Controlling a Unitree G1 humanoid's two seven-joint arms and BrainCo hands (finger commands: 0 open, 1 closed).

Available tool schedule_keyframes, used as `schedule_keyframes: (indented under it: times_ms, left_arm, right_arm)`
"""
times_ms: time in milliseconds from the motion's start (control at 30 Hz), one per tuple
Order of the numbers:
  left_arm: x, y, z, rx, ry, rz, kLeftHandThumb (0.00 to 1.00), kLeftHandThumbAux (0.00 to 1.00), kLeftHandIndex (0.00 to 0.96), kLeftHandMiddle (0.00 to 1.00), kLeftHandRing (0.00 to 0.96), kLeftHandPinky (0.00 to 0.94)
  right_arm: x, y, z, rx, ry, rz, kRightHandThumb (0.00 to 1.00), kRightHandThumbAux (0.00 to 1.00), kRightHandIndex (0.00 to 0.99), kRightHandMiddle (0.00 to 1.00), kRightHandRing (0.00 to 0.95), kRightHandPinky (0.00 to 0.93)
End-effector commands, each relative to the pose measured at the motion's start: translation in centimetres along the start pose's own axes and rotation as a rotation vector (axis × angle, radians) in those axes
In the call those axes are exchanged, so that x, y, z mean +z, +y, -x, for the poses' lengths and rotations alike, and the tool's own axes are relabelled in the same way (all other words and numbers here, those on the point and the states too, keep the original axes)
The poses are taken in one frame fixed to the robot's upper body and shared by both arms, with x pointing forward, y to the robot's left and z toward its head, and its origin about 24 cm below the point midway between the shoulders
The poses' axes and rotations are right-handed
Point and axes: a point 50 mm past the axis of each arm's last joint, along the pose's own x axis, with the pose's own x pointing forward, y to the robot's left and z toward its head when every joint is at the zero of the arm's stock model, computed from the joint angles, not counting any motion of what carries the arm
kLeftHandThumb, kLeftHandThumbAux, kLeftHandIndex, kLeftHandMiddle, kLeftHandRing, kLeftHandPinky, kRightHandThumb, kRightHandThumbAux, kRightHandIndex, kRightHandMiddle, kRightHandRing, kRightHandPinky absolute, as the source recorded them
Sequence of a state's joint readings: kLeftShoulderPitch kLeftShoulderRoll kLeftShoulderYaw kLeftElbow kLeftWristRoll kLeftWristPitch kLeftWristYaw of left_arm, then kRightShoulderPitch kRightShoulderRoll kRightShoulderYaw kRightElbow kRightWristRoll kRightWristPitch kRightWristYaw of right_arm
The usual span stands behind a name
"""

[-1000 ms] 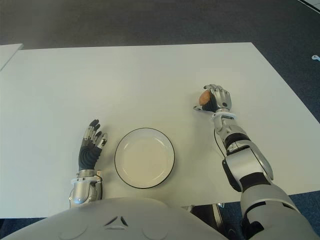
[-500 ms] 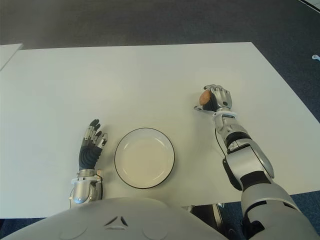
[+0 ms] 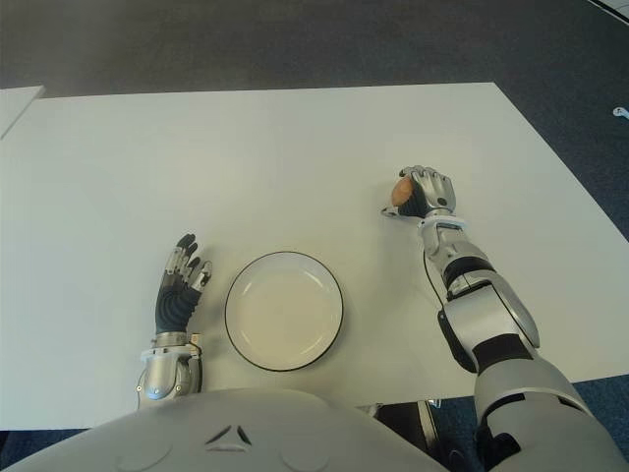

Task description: Put the apples into the plate.

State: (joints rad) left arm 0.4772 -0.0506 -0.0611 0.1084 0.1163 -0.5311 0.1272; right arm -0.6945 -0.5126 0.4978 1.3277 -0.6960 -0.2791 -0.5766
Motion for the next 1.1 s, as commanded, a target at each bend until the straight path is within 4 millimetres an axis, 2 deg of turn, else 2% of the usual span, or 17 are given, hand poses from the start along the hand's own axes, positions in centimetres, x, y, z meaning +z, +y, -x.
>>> schedule_keyframes:
  times_ms: [33,233,533,1100]
  left_arm:
    - [-0.7,-0.2,0.3,-0.016,0.034,0.001,0.143,0.633,0.079,0.061,0.052,0.062]
    - [-0.7,-0.3,0.3,-0.017,0.035,0.005,0.143,0.636,0.078,0.061,0.051,0.059]
    - [-0.6,-0.3,0.3,-0.021,0.031,0.007,0.142,0.638,0.075,0.061,0.054,0.067]
    - [-0.5,-0.3,0.3,-0.025,0.029,-0.005,0.134,0.633,0.081,0.062,0.057,0.068]
  right_arm:
    - [-1.1,0.6,0.5,0.054,0.038,0.056,0.712,0.711,0.44,0.86,0.838,0.807]
    - [-0.8,0.1,0.2,0.03,0.019,0.061,0.712,0.711,0.44,0.862,0.841,0.82]
    - [-0.6,-0.4,-0.1,0.02,-0.013,0.101,0.708,0.712,0.441,0.84,0.832,0.758]
    - [-0.6,-0.4,-0.2,0.027,-0.015,0.121,0.705,0.714,0.441,0.819,0.816,0.738]
